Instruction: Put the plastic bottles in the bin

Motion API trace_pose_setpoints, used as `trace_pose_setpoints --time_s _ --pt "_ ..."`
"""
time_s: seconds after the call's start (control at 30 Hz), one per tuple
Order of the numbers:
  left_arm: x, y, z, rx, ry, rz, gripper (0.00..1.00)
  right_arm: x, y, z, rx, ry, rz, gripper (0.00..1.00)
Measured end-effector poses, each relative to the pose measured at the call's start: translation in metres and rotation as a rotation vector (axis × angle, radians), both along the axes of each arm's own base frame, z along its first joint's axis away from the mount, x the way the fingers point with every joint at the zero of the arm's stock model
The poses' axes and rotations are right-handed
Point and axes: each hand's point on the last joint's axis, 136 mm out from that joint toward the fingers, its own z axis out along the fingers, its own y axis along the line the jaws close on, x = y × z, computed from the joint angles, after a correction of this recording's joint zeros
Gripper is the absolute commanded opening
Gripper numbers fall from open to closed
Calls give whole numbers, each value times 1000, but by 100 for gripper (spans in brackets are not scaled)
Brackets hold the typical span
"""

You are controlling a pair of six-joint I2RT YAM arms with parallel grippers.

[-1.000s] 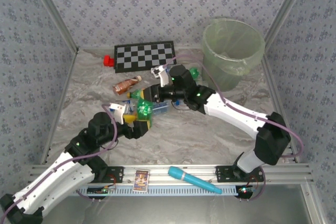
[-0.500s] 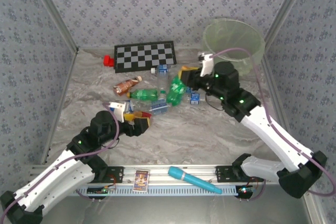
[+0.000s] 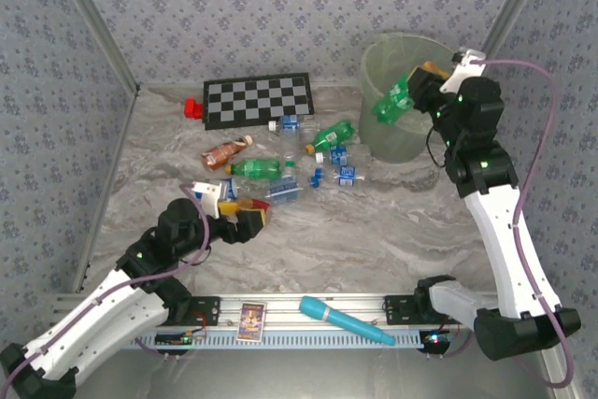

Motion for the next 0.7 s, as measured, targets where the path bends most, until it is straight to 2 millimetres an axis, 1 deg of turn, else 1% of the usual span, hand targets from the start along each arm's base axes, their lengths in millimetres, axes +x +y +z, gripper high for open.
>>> trace_pose_setpoints --time_s 0.13,0.27,0.4,0.63,0.67,0.7 --pt "-3 3 7 -20 -22 0 100 30 -26 4 15 4 -98 23" --pt "-7 6 15 -44 -49 0 100 66 -41 3 7 21 -172 23" --pt "-11 11 21 -60 -70 4 100 97 -46 0 -17 32 -213 22" --pt "-13 14 21 -61 -75 9 100 150 -45 -10 -85 68 -226 21" --pt "-14 14 20 -58 -71 10 100 156 -45 -14 -95 80 -233 23" --pt "-14 15 19 -56 -70 11 100 160 -45 -17 -104 91 -238 30"
